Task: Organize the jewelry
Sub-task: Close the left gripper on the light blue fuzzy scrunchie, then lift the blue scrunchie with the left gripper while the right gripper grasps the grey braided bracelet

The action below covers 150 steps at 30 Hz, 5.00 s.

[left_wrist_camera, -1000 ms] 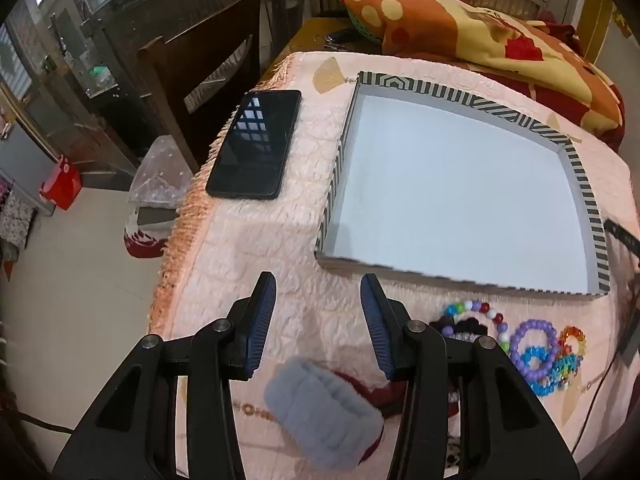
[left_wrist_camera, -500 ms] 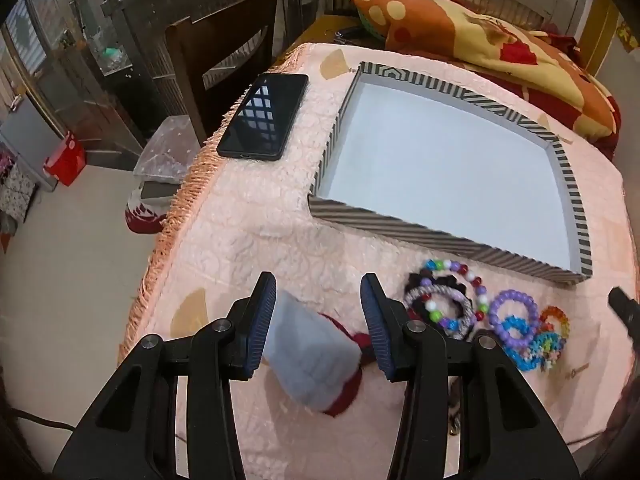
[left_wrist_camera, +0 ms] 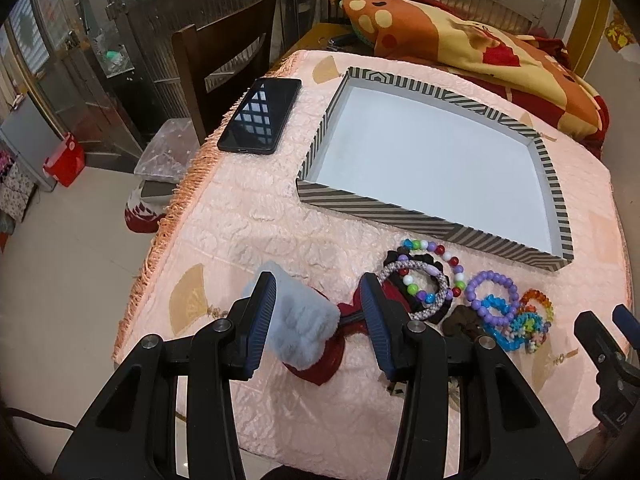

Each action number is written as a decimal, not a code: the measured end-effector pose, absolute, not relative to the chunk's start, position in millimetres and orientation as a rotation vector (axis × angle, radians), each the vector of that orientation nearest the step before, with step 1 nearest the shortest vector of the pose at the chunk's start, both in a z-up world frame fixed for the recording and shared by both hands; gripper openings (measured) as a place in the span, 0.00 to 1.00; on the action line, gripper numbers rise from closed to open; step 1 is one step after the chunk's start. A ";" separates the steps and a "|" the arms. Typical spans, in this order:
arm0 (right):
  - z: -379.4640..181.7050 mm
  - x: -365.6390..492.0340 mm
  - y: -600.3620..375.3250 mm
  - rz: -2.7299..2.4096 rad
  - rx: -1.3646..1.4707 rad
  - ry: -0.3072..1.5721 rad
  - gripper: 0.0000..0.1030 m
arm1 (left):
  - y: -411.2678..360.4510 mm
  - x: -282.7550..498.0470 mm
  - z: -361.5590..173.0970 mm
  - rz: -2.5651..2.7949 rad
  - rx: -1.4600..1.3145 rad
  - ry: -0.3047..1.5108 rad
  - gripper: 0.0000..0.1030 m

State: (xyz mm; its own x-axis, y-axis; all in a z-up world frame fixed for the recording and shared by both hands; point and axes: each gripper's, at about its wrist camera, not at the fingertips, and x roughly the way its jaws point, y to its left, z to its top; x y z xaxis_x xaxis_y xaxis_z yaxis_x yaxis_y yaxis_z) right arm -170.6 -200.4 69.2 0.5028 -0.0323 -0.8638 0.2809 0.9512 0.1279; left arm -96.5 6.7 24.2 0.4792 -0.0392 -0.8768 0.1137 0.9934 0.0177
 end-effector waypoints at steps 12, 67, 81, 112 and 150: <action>62.6 -168.0 -193.7 -0.176 0.268 1.072 1.00 | 4.7 -103.0 22.4 -0.085 0.075 1.076 0.42; 67.6 -160.3 -195.3 -0.141 0.290 1.077 1.00 | -5.5 -104.3 25.0 -0.072 0.072 1.087 0.42; 68.2 -161.0 -188.2 -0.121 0.258 1.074 1.00 | 0.2 -103.4 21.8 -0.059 0.063 1.095 0.42; 60.9 -161.7 -187.0 -0.007 0.296 1.082 1.00 | 62.6 -104.6 19.5 -0.129 -0.058 1.168 0.42; 3.2 -77.9 -111.7 0.246 0.145 1.257 0.25 | 76.4 -51.8 -31.9 -0.056 -0.397 1.395 0.68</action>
